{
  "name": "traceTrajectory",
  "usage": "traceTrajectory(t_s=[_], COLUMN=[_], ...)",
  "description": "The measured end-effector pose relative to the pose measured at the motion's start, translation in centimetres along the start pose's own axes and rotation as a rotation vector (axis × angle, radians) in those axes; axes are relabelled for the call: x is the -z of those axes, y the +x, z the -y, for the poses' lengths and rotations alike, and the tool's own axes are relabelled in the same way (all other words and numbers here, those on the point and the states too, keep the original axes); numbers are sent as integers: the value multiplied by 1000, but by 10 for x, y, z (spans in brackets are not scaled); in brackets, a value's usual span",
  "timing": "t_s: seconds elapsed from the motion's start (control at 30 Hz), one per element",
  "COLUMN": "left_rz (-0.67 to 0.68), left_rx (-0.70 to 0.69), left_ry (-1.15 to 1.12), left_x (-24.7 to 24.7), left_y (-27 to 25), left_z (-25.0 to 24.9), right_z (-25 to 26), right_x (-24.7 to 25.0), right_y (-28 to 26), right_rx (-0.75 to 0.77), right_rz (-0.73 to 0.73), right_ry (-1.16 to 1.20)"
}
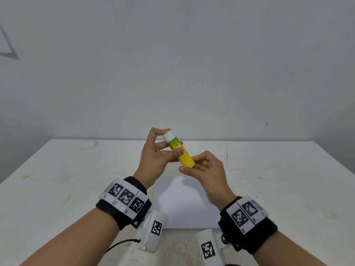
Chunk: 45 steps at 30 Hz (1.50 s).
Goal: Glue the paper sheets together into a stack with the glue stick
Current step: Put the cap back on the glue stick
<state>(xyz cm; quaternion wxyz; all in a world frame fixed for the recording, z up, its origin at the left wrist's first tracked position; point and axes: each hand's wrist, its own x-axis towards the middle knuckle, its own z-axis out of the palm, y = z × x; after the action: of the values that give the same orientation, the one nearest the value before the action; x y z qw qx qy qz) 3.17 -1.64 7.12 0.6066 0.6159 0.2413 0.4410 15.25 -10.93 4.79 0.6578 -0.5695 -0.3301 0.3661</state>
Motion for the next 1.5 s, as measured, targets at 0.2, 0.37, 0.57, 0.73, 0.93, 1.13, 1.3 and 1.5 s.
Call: traceTrajectory(t_s=[0.2,0.37,0.57,0.73,0.93,1.13,1.3,1.5], left_rz=[-34,-87,-126,-219,-336,-299,-222,-58], left_rx=[-7,-20,-23,36,63,127,156,103], left_ry=[-8,-54,-76,55,176,301,337,430], left_x=[5,2,11,38,68,84,83,75], left_y=[3,7,19,34,45,44,47,52], left_z=[1,2,-1,3,16,26,26,20], right_z=[4,4,14,22,-26,-75,-58,7], right_x=[-2,-5,-14,-12,-57,-110,-102,-36], right_y=[4,12,26,86,144,176,172,172], right_rx=[-238,24,356,331,271,136,113,31], right_rz=[120,-34,48,137,776,895,712,496], right_ry=[298,163,-272,-598,-1609,-1729,-1529,-620])
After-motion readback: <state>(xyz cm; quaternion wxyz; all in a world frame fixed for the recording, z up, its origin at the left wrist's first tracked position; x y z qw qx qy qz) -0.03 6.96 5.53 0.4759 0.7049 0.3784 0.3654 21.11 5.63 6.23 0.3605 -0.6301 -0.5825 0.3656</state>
